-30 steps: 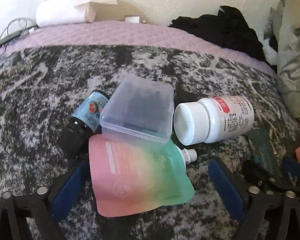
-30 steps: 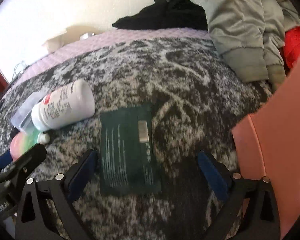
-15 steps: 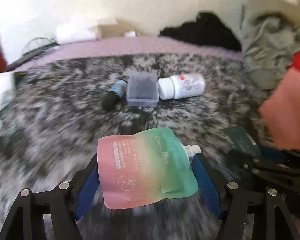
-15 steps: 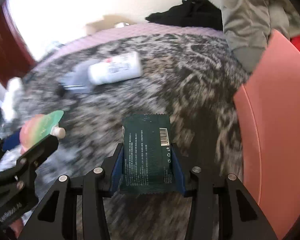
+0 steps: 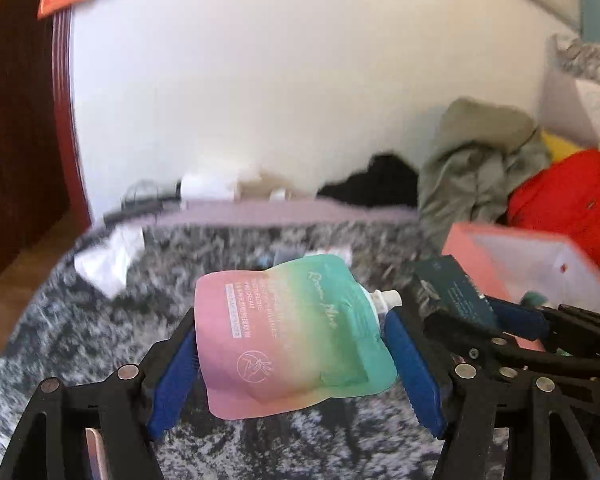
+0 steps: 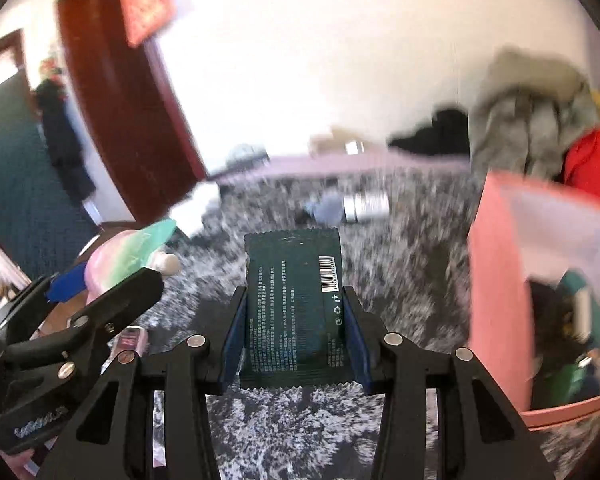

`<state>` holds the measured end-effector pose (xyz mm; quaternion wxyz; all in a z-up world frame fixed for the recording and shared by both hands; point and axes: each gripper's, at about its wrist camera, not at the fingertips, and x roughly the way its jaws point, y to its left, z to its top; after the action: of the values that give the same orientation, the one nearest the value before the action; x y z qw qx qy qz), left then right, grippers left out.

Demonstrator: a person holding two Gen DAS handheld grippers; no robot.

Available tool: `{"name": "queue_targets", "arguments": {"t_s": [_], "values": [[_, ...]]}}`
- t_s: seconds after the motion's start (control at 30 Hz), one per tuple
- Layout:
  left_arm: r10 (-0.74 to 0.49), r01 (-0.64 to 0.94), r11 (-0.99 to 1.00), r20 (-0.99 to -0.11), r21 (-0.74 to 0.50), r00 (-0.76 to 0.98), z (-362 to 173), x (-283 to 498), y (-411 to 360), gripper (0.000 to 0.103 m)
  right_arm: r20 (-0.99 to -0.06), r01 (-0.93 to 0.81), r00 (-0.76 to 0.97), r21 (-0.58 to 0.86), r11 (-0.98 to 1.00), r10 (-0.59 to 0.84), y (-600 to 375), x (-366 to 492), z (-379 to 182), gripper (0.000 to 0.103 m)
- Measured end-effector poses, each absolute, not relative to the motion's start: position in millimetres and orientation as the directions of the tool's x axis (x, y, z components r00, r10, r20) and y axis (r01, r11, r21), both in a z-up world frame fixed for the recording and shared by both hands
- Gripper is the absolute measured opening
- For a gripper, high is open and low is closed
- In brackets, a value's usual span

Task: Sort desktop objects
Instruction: 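Drop the pouch and green packet into the pink box with both grippers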

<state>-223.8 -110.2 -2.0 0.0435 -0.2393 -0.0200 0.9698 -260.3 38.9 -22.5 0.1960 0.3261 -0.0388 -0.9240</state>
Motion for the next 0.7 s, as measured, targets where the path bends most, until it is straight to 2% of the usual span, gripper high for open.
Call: {"name": "queue_targets", "arguments": {"t_s": [0.3, 0.43, 0.53, 0.7], "values": [[0.251, -0.231, -0.968, -0.288, -0.099, -0.924, 56.9, -185.9, -54.7, 0.076, -0.389, 0.282, -0.870, 0.113, -0.953, -0.303, 103.2, -175.7, 48.6, 0.048], [0.361, -0.345, -0.933, -0.248, -0.105, -0.899, 68.8, -186.8, -7.8, 0.076, -0.269, 0.154, -0.948, 0.080, -0.985, -0.170, 147.4, -143.0, 75.7, 0.048], [0.424, -0.409, -0.906, -0.258, -0.111, -0.868, 69.3, -203.1, 30.1, 0.076, -0.199, 0.020, -0.979, 0.061, -0.998, -0.032, 183.1, -129.9, 88.0, 0.048], [0.506, -0.493, -0.862, -0.256, -0.116, -0.824, 64.5, -227.7, 81.7, 0.076, -0.266, -0.122, -0.960, 0.126, -0.984, 0.085, 247.9, -152.0, 74.1, 0.048]]}}
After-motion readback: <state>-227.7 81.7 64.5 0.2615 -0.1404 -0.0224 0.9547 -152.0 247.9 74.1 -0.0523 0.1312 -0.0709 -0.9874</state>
